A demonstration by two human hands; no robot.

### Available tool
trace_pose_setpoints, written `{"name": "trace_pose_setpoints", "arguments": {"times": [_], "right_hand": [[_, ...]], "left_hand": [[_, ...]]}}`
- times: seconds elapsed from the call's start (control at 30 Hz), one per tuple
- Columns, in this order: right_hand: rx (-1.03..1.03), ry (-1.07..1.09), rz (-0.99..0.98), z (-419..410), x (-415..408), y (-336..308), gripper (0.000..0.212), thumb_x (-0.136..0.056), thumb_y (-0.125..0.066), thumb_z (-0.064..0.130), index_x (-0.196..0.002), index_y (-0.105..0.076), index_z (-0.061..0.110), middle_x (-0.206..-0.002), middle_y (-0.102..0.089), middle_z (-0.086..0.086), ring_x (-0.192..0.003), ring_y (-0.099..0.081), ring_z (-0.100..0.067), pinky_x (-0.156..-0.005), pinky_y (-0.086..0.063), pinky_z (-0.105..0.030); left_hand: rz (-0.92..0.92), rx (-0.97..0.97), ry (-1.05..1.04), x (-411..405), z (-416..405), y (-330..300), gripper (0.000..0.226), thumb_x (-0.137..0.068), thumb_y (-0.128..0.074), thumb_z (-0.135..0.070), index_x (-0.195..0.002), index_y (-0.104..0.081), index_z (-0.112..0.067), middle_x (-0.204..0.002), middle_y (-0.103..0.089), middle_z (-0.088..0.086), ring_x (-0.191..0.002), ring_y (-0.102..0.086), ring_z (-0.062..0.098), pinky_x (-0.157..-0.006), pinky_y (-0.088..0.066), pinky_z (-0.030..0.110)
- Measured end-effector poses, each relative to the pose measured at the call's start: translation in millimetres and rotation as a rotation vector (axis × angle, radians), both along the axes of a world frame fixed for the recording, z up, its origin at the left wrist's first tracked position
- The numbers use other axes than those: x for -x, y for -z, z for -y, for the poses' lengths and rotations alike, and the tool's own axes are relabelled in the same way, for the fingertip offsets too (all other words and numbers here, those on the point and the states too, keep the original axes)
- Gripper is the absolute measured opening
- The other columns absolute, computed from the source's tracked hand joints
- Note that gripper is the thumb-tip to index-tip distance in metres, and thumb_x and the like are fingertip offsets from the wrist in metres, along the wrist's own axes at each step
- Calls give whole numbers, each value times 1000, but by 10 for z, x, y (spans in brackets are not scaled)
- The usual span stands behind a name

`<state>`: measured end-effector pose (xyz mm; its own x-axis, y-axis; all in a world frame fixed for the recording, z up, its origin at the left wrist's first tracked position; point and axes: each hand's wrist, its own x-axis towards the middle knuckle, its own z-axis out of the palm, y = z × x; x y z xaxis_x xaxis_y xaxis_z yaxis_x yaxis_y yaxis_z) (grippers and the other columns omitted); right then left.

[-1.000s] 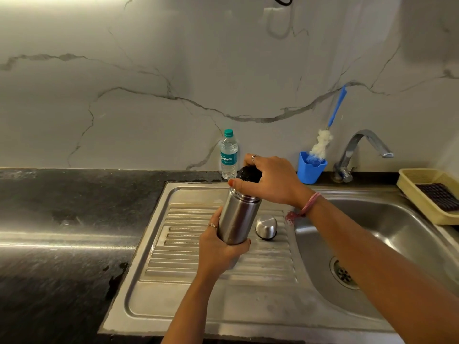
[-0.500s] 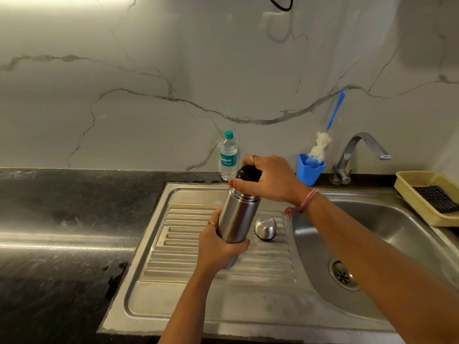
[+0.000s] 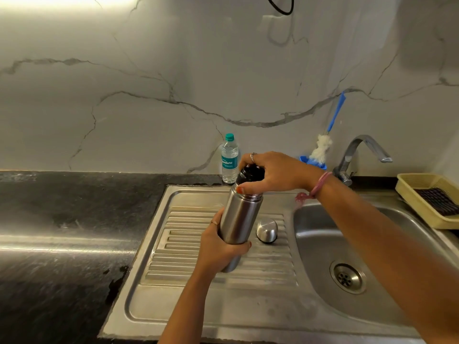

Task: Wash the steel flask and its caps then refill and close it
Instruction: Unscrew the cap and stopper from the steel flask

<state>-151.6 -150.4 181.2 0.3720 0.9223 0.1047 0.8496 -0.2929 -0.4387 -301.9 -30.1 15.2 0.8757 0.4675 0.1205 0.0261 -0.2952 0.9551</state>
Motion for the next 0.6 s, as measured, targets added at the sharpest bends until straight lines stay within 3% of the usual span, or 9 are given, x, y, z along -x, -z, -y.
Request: {"name": "trace_pose_setpoints", "arguments": {"times": [0.13,0.23,0.3,0.4,0.53,0.6], "right_hand": [[290,64,8,1,63,-192,52,-81,-56,64,-112,-51,22,-88,-63,6,-63,-66,-10,-57,-49,-17],[319,60,105,-74,80,-160,51,-86,-50,62,-104,-56,15,-80,-62,4,-57,-61,-7,-53,-42,-14],[297,28,103,-76,43,-154,46,-89,-51,57,-105,-59,14,-84,-63,1,-64,-61,-8,-56,-44,-16],[229,-109,56,-20,-30,-192,43,-89,-61,45,-123,-56,19,-109,-62,4,-90,-59,-8,-74,-48,-15],[237,-259,-119,23,-116,-257,52,-82,-74,20,-129,-53,26,-124,-57,9,-108,-57,-5,-87,-49,-15],[297,-237,-168,31,-140,-320,66,-79,-77,19,-136,-47,29,-134,-51,10,-112,-55,-4,-90,-47,-15]], "left_hand": [[2,-44,-24,-22,22,7,91,-59,-93,-12,-133,-45,-34,-108,-62,-18,-91,-61,-10,-70,-49,6],[-1,-51,-32,-33,42,50,93,-58,-94,-15,-135,-45,-33,-107,-61,-21,-92,-60,-11,-70,-49,6],[0,-41,-33,-36,43,62,93,-58,-94,-15,-134,-45,-35,-107,-62,-20,-92,-60,-10,-72,-49,7],[-2,-16,-21,-38,28,57,85,-59,-93,-11,-123,-47,-44,-105,-64,-17,-92,-62,-7,-72,-52,11],[-1,-5,-11,-49,1,46,82,-59,-93,-9,-115,-48,-47,-101,-64,-19,-91,-63,-6,-71,-52,12],[-7,-12,-1,-57,-1,48,81,-59,-93,-10,-115,-48,-47,-98,-65,-24,-91,-63,-6,-71,-52,12]]}}
